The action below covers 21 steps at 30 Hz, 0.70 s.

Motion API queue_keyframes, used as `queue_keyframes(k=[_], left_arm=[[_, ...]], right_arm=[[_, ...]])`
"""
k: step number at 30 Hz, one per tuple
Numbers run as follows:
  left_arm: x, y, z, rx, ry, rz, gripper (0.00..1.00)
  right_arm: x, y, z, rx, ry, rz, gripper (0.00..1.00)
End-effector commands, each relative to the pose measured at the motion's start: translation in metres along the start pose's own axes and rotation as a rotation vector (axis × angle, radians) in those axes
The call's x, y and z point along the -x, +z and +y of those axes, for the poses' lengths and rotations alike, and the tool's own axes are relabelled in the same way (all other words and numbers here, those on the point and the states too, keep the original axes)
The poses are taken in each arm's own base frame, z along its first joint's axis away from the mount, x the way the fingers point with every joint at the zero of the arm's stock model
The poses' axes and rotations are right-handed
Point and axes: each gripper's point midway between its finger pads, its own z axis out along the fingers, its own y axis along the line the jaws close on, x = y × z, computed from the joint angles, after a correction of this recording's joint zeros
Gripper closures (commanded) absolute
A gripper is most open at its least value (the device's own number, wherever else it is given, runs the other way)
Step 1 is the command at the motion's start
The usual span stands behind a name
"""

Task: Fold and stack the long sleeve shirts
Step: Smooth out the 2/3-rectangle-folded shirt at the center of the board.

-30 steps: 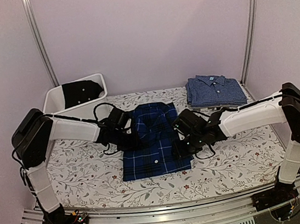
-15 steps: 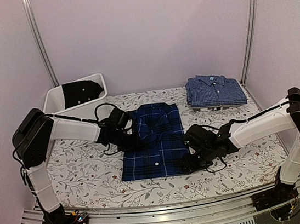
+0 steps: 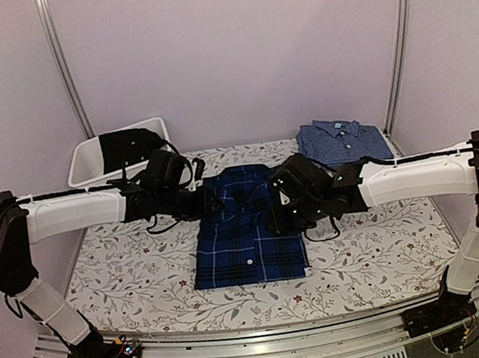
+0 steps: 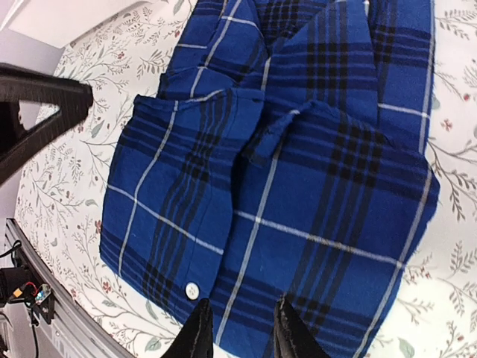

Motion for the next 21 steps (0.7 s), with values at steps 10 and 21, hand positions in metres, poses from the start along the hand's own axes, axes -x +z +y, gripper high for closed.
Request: queue_keyframes(k=[10, 21], left_arm=[[-0.047, -0.024, 0.018, 0.038, -0.03, 0.071, 0.73], [-0.052, -0.027, 0.02, 0.037, -0.037, 0.079, 0.73]], right_arm=[[0.014, 0.076, -0.001, 0.217, 0.08, 0.078, 1.0], [0.037, 0.101, -0.019, 0.28, 0.154, 0.085, 0.96]])
